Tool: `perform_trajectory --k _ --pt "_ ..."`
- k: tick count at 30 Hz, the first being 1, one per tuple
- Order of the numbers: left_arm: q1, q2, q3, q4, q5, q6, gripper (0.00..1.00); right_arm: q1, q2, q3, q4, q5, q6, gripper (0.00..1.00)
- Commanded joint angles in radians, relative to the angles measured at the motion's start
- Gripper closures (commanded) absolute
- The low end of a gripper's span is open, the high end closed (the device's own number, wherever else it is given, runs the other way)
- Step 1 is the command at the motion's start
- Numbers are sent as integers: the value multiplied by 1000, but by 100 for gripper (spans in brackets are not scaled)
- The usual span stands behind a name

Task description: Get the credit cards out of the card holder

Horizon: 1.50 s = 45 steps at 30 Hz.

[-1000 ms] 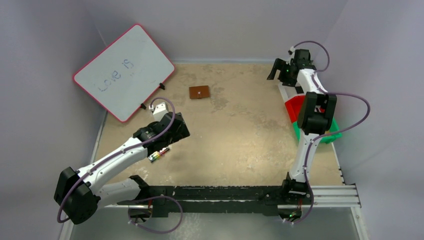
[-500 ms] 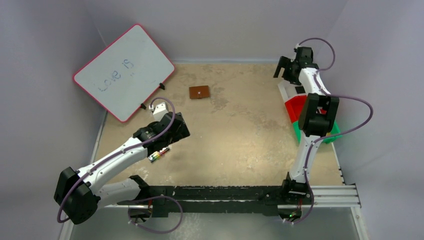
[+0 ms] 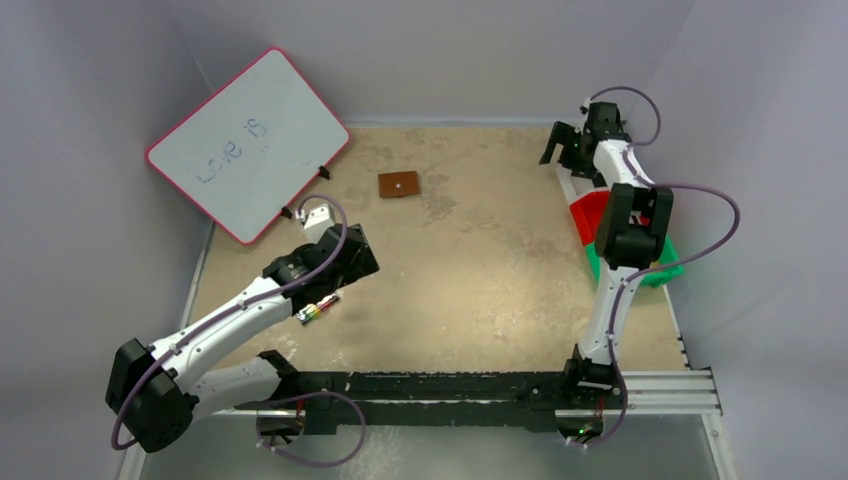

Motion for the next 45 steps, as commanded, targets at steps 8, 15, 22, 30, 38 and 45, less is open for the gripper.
perform_trajectory --k 8,15,22,30,38,45 --pt "2 -28 23 14 -24 -16 2 53 28 -1 13 -150 -79 2" --pt "3 -20 23 14 -20 -18 2 154 42 6 10 -160 -118 3" --pt "3 -28 17 11 -27 -26 2 267 45 -7 24 -178 -117 3" --pt "3 -65 24 -25 -95 -69 2 394 23 -85 58 -187 -124 4" --pt "3 -140 26 -73 -184 -121 3 488 -77 -259 132 -216 -104 4" --pt "3 -153 31 -75 -201 -138 3 563 -165 -381 167 -209 -93 5"
